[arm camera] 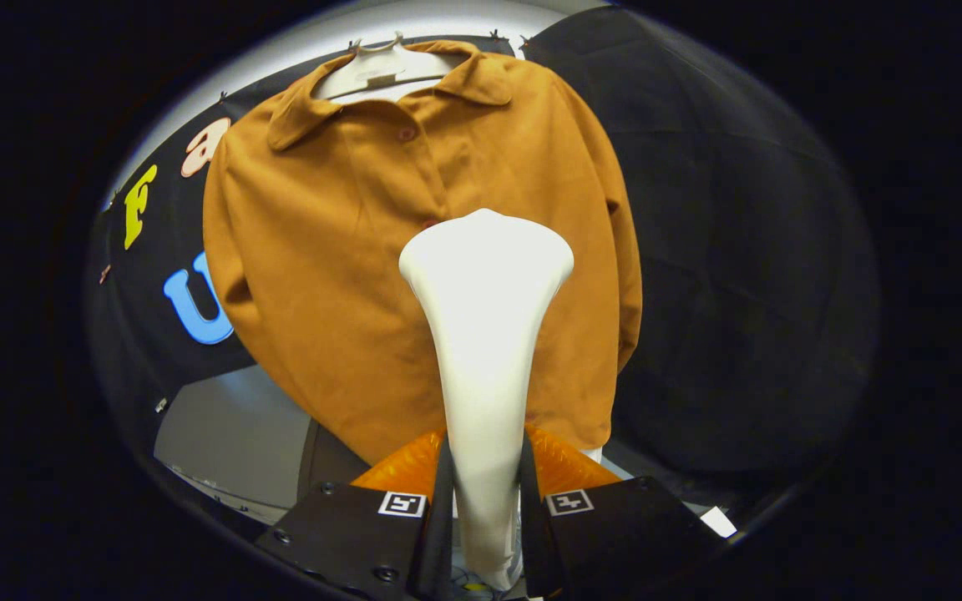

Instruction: Iron the clothes twice with a garment steamer, once on the left side and once on the right side.

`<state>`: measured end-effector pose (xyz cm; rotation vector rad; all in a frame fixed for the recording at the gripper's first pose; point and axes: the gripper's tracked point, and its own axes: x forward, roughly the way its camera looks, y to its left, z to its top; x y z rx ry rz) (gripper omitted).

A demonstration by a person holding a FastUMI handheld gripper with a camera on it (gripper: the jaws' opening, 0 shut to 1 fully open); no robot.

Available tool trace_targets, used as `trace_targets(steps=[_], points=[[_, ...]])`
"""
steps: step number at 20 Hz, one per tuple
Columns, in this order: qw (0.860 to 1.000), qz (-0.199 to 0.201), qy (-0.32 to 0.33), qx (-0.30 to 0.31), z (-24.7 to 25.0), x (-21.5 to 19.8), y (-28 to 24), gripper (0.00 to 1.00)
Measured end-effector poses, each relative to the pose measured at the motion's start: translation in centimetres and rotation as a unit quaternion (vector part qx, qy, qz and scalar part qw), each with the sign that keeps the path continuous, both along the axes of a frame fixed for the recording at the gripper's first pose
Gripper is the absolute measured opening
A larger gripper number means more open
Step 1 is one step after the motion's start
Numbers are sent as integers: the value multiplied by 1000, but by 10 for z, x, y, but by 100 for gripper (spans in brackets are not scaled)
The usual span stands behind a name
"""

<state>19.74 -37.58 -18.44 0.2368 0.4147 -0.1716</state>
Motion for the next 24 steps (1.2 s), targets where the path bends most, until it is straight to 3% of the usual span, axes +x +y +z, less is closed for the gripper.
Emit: trace_targets(steps=[3,9,24], points=[[999,-11,-40,-6,42,17,-26,37],[997,-18,-80,2,69,40,-45,37],[999,-15,41,28,-35,32,-46,37]])
